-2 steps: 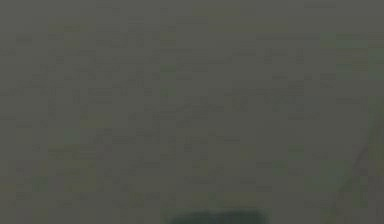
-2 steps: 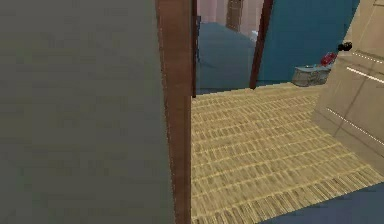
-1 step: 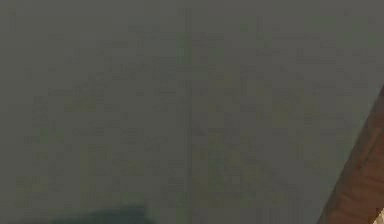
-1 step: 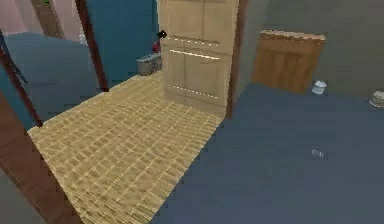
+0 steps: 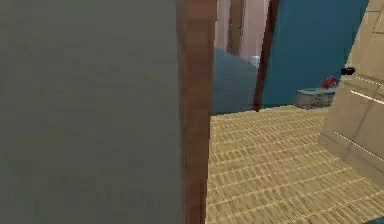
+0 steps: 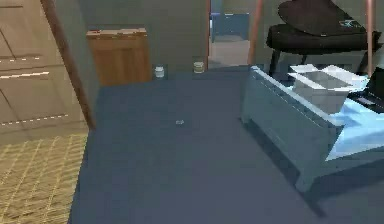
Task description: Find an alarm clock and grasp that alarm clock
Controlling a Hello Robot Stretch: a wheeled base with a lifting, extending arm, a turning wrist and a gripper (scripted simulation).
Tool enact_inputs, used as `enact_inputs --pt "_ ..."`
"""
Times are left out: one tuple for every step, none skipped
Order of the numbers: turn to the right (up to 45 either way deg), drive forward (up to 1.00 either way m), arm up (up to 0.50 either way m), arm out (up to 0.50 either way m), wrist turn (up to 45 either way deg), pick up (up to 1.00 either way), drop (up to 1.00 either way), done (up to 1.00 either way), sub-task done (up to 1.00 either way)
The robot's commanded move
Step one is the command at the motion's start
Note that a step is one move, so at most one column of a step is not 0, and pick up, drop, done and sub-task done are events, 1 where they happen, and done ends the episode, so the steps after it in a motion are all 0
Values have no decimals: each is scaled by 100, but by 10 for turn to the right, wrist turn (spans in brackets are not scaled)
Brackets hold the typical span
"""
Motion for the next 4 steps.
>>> enact_inputs --pt "450 0 0 0 0 0 0 0 0" --pt "180 0 0 0 0 0 0 0 0" --pt "0 35 0 0 0 0 0 0 0" --pt "420 0 0 0 0 0 0 0 0"
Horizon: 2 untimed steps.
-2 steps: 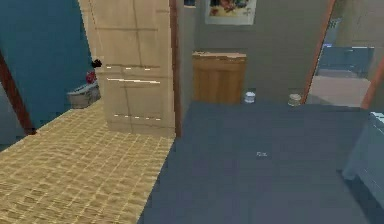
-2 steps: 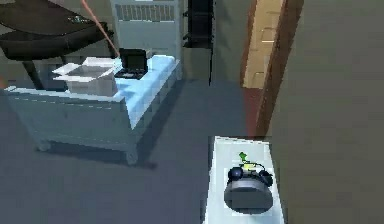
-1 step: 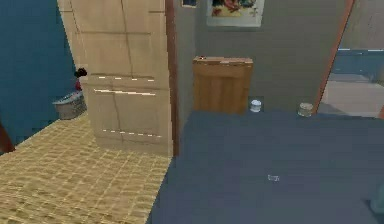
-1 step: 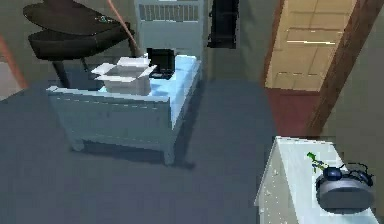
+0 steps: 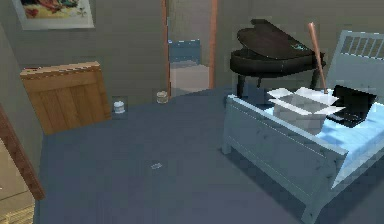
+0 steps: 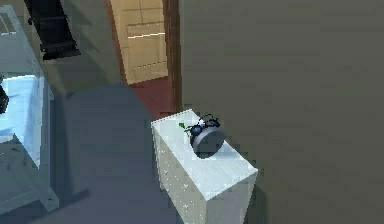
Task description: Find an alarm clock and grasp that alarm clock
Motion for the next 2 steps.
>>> enact_inputs --pt "0 0 50 0 0 0 0 0 0" --pt "0 0 34 0 0 0 0 0 0"
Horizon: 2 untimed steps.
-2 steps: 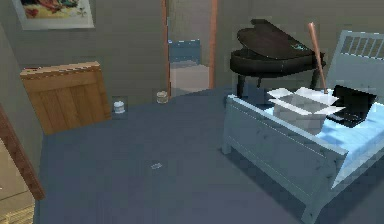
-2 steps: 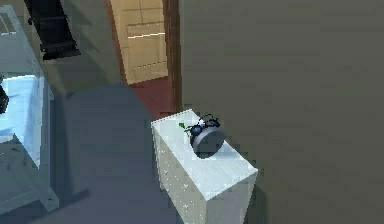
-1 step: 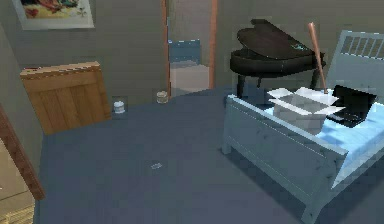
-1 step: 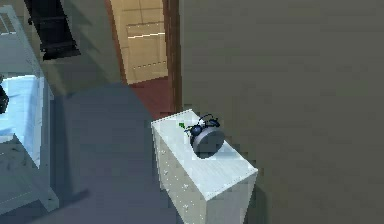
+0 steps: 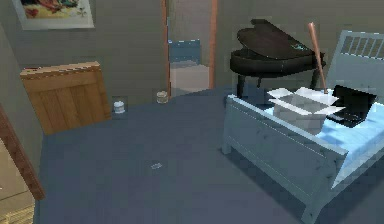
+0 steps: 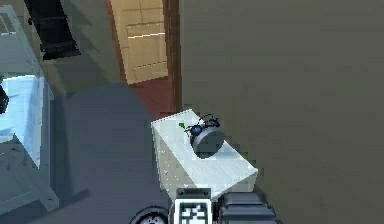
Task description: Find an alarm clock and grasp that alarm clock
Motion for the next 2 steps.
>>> enact_inputs --pt "0 0 0 38 0 0 0 0 0" --pt "0 0 0 0 450 0 0 0 0"
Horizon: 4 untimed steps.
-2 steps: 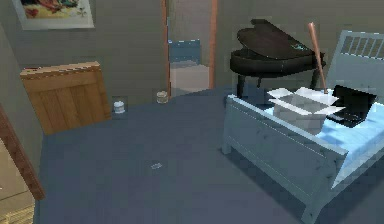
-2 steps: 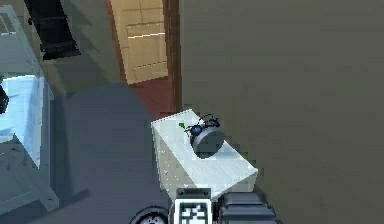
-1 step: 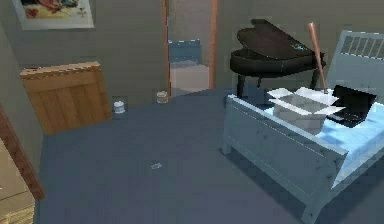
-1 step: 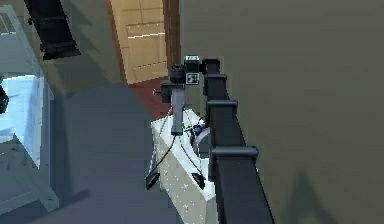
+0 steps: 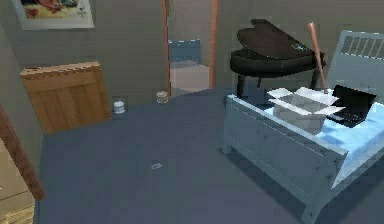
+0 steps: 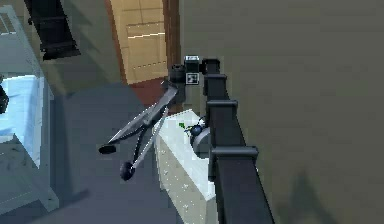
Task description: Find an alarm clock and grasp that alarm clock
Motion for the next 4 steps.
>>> enact_inputs --pt "0 0 0 0 450 0 0 0 0" --pt "0 0 0 0 450 0 0 0 0" --pt "0 0 0 0 450 0 0 0 0" --pt "0 0 0 0 150 0 0 0 0"
